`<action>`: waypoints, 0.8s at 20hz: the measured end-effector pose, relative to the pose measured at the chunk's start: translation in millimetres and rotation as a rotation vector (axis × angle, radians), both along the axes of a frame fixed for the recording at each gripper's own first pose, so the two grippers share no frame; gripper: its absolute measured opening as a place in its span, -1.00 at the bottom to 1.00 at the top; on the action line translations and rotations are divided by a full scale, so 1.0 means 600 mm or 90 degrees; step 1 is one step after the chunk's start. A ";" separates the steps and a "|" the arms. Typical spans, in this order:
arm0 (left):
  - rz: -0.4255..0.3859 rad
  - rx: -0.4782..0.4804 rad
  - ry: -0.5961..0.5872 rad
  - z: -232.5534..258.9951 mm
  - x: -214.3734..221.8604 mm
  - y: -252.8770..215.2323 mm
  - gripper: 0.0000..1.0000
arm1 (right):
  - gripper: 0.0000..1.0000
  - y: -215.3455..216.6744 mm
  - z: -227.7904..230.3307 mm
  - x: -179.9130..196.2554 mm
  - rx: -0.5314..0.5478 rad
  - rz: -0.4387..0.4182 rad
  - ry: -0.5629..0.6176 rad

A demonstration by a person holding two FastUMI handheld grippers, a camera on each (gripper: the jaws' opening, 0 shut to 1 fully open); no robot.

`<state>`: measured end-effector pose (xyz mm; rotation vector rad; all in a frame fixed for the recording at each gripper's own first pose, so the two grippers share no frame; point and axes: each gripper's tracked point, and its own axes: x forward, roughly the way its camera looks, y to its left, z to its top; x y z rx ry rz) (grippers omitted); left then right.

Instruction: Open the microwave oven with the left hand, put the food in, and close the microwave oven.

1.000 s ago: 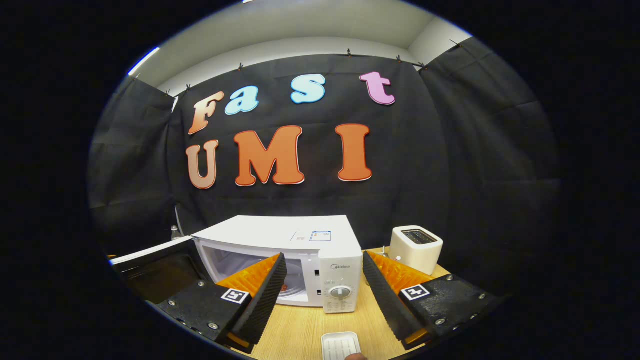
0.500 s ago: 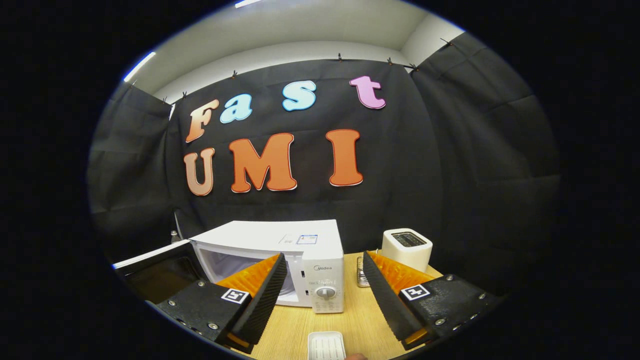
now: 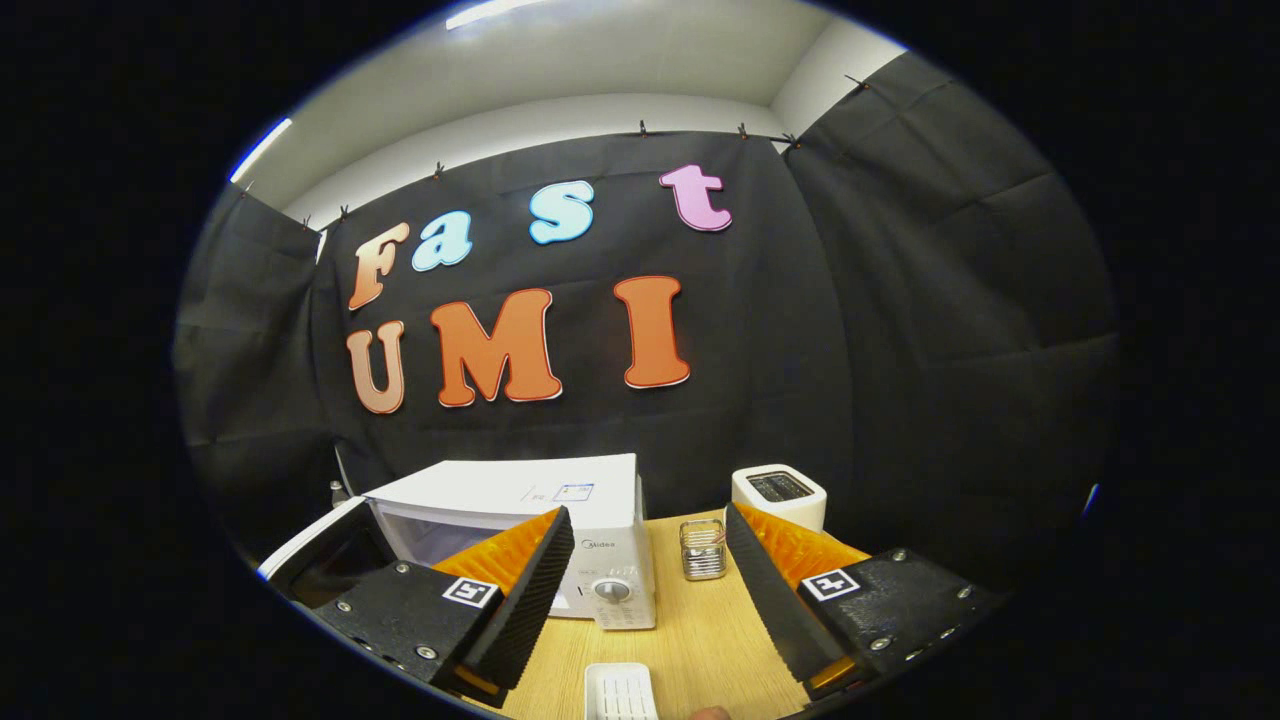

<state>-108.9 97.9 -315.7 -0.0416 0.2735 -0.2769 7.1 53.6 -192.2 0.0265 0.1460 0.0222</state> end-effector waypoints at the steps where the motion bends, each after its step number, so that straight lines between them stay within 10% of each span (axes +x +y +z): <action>1: -0.009 0.004 -0.001 -0.002 0.006 -0.019 -0.98 | 0.89 -0.006 0.001 -0.003 -0.002 -0.001 0.001; 16: 0.006 0.033 -0.003 -0.028 0.221 -0.205 -0.96 | 0.89 -0.129 -0.005 -0.009 -0.032 -0.042 0.012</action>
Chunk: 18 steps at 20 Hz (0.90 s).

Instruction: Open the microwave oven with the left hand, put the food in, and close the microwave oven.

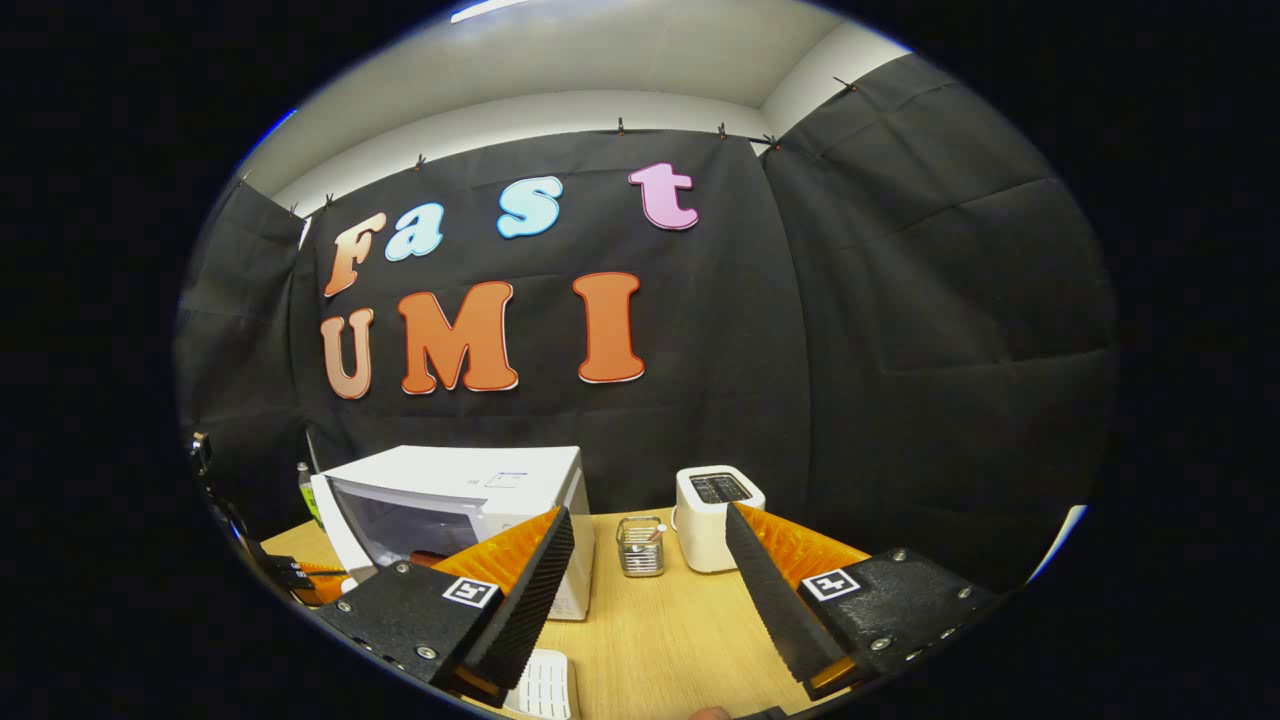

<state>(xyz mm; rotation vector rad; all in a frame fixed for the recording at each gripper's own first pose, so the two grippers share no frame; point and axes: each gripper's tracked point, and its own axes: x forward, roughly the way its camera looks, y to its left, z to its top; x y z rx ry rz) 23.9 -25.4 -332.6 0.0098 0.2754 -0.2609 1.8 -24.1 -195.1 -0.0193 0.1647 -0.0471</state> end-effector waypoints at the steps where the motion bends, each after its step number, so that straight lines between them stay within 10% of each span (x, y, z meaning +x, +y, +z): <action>1: 0.010 -0.002 -0.004 0.001 0.022 -0.007 -0.98 | 0.89 -0.006 -0.001 -0.002 0.003 -0.002 0.001; 18: 0.170 0.083 -0.009 -0.032 0.180 -0.025 -0.98 | 0.89 -0.095 0.007 -0.004 -0.009 -0.059 0.009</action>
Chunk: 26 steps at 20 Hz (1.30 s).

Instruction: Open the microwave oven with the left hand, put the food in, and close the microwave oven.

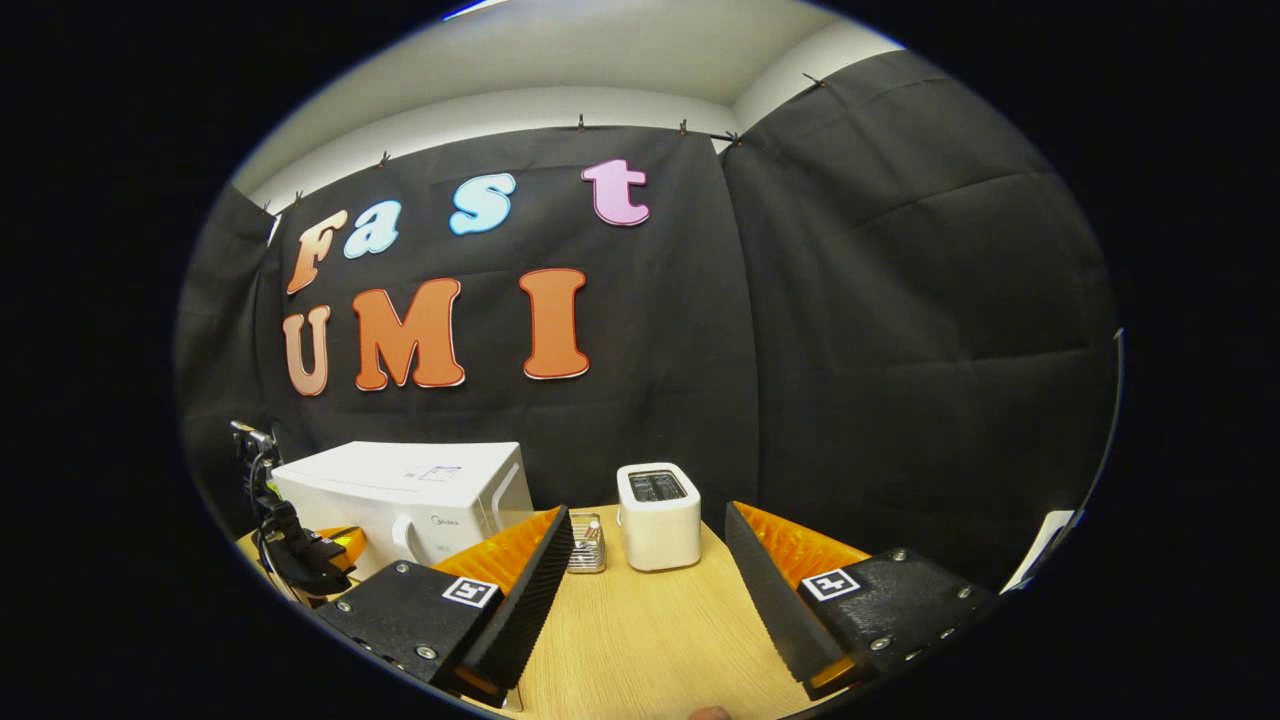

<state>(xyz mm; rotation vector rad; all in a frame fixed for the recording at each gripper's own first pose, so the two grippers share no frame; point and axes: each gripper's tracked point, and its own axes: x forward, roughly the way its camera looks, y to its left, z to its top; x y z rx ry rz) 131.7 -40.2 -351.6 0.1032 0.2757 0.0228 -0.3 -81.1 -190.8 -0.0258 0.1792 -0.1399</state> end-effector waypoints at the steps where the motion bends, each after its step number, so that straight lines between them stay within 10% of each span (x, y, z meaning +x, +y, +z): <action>1: -0.011 -0.036 0.026 -0.003 -0.005 -0.008 -0.97 | 0.89 0.008 0.001 0.002 0.003 0.007 0.000; 7: -0.030 -0.057 -0.005 0.164 -0.071 0.064 -0.94 | 0.89 0.038 0.031 0.016 0.004 0.030 -0.013; 19: 0.180 0.061 -0.114 0.465 -0.220 0.360 -0.95 | 0.89 0.131 0.120 0.034 0.012 0.088 -0.056; 20: 0.189 0.061 -0.117 0.477 -0.231 0.373 -0.40 | 0.89 0.140 0.127 0.034 0.013 0.093 -0.061; 24: 0.200 0.011 -0.148 0.534 -0.270 0.408 0.76 | 0.89 0.159 0.141 0.036 0.009 0.104 -0.070; 26: 0.253 0.064 -0.198 0.587 -0.297 0.460 0.77 | 0.89 0.170 0.142 0.035 0.010 0.115 -0.066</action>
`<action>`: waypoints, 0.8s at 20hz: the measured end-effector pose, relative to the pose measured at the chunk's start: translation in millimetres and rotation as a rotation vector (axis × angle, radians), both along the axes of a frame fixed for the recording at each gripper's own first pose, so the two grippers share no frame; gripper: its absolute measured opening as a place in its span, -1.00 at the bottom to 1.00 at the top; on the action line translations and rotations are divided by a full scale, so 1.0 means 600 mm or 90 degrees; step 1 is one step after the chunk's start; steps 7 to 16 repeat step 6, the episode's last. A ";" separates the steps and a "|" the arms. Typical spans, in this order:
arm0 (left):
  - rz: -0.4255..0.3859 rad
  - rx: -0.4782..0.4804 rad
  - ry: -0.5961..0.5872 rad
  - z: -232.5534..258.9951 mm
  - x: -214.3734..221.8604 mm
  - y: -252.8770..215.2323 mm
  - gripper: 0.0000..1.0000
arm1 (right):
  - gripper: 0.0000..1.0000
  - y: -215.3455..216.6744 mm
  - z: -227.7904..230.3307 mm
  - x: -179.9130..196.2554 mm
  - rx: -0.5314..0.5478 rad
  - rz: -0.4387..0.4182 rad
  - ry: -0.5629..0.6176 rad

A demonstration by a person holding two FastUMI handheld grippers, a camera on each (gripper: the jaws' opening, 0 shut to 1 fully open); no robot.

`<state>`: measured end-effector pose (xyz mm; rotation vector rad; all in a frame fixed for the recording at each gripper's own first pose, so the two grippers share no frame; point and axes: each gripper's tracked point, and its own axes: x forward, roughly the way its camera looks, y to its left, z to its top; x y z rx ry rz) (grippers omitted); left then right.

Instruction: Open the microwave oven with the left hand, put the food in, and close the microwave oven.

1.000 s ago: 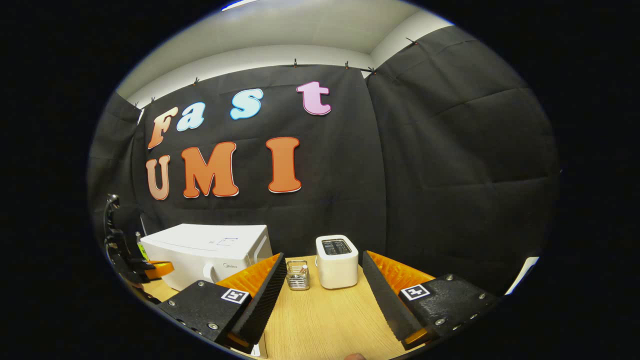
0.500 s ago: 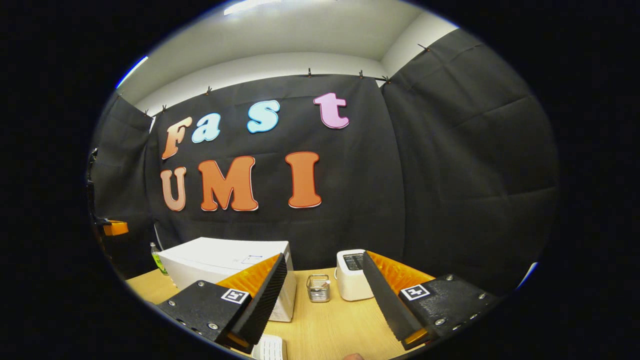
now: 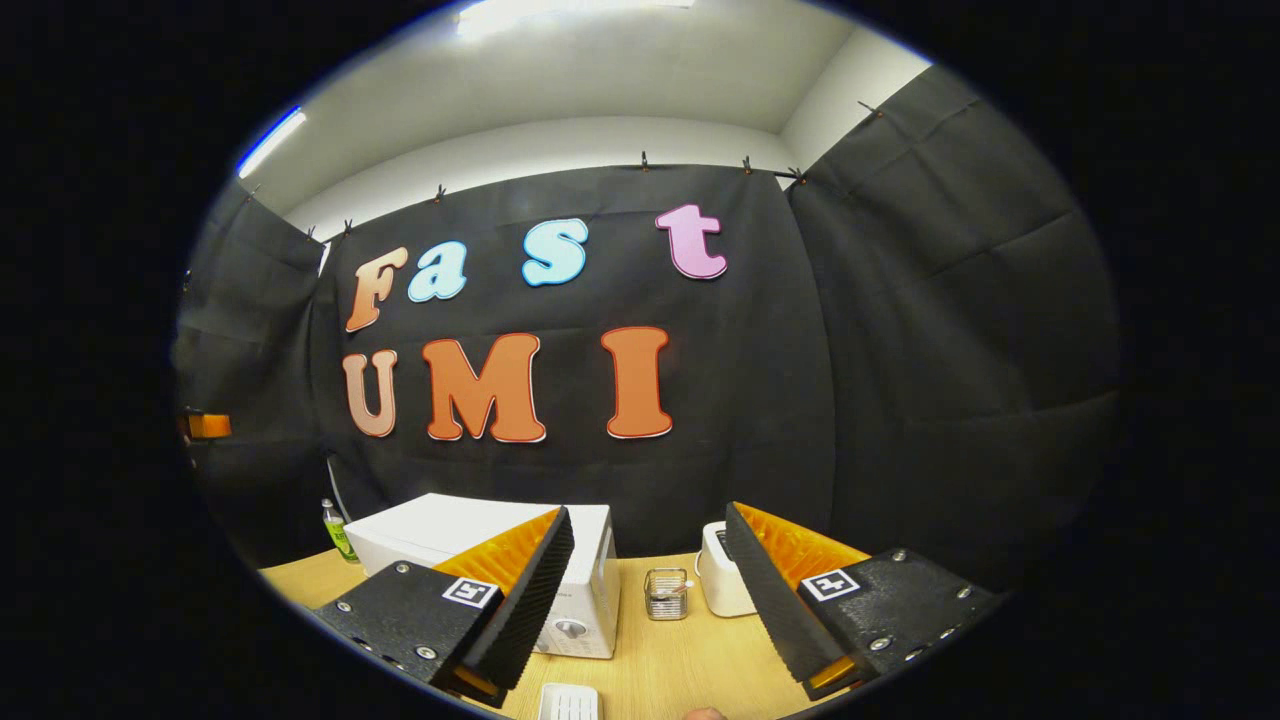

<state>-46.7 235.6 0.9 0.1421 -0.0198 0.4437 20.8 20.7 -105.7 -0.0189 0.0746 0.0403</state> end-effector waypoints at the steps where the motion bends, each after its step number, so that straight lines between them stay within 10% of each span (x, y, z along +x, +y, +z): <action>1: 0.017 0.020 -0.012 0.015 -0.011 0.006 0.80 | 0.89 0.003 0.002 0.000 0.001 0.004 -0.001; 16: -0.020 0.013 0.012 -0.009 -0.013 -0.031 0.76 | 0.89 0.008 -0.002 0.004 0.003 0.003 0.000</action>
